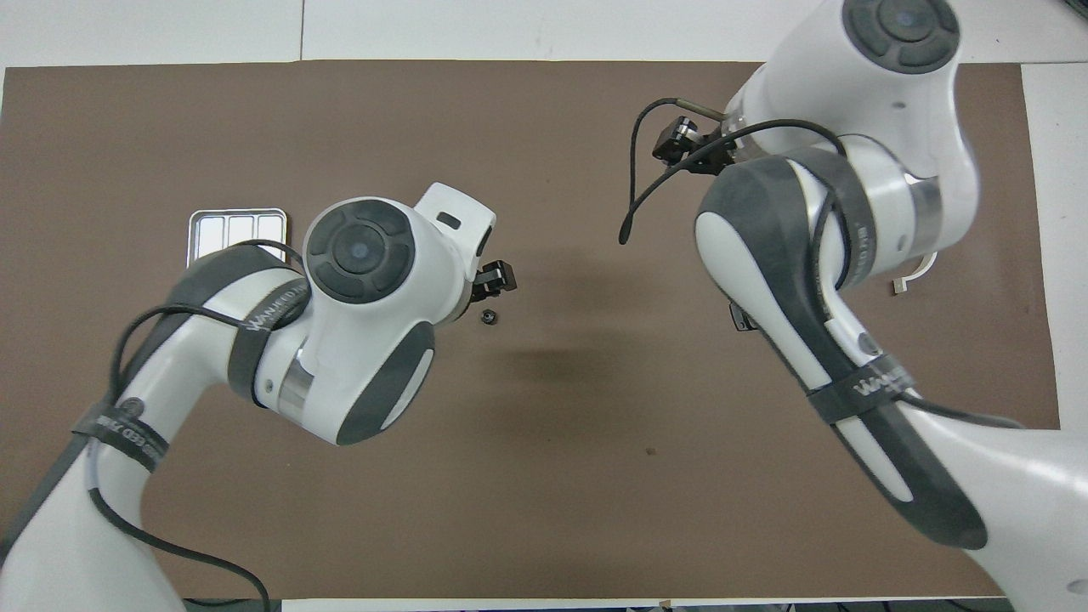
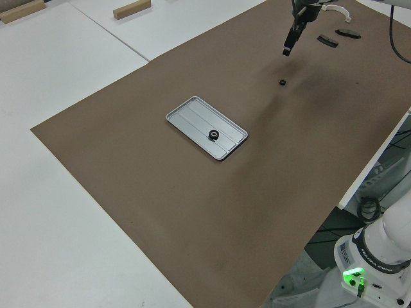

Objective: Pick bearing gear from pile to tray
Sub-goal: 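Grasp the second gear with the left gripper while the right gripper withdraws, then place the second gear in the tray with the left gripper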

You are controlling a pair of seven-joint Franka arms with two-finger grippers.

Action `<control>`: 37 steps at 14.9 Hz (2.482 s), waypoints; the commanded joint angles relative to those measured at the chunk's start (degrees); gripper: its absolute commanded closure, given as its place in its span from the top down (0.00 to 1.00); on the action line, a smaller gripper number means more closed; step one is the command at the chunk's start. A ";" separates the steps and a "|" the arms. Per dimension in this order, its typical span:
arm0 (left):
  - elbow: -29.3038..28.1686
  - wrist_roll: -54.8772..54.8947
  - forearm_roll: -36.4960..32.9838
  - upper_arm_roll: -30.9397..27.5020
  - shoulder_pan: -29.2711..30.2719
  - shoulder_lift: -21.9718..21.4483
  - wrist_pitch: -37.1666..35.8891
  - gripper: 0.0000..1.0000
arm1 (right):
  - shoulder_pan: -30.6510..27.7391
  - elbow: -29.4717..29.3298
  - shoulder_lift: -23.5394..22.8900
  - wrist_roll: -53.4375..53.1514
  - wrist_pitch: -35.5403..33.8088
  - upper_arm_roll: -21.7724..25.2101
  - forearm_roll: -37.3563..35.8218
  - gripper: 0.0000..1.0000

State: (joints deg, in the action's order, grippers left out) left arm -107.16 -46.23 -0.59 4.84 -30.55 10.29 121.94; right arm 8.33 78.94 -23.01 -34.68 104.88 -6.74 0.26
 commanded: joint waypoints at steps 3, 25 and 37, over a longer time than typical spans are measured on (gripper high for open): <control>-4.72 -0.79 -0.38 -1.15 -1.27 6.04 11.11 0.99 | -8.76 1.57 2.79 27.63 -4.07 -0.82 0.27 1.00; -5.95 -0.79 -3.81 -1.24 -1.18 10.63 16.66 0.81 | -5.96 13.78 26.70 36.00 -17.44 7.27 -2.02 1.00; -3.32 -0.88 -3.28 -1.23 -0.57 10.45 12.28 0.00 | -6.40 15.37 26.43 36.00 -16.03 7.27 -2.02 1.00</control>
State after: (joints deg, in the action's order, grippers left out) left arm -111.80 -46.66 -3.40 3.88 -31.15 20.73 136.68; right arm 1.92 92.50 1.94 0.51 87.76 0.20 -1.95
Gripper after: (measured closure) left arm 0.767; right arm 0.000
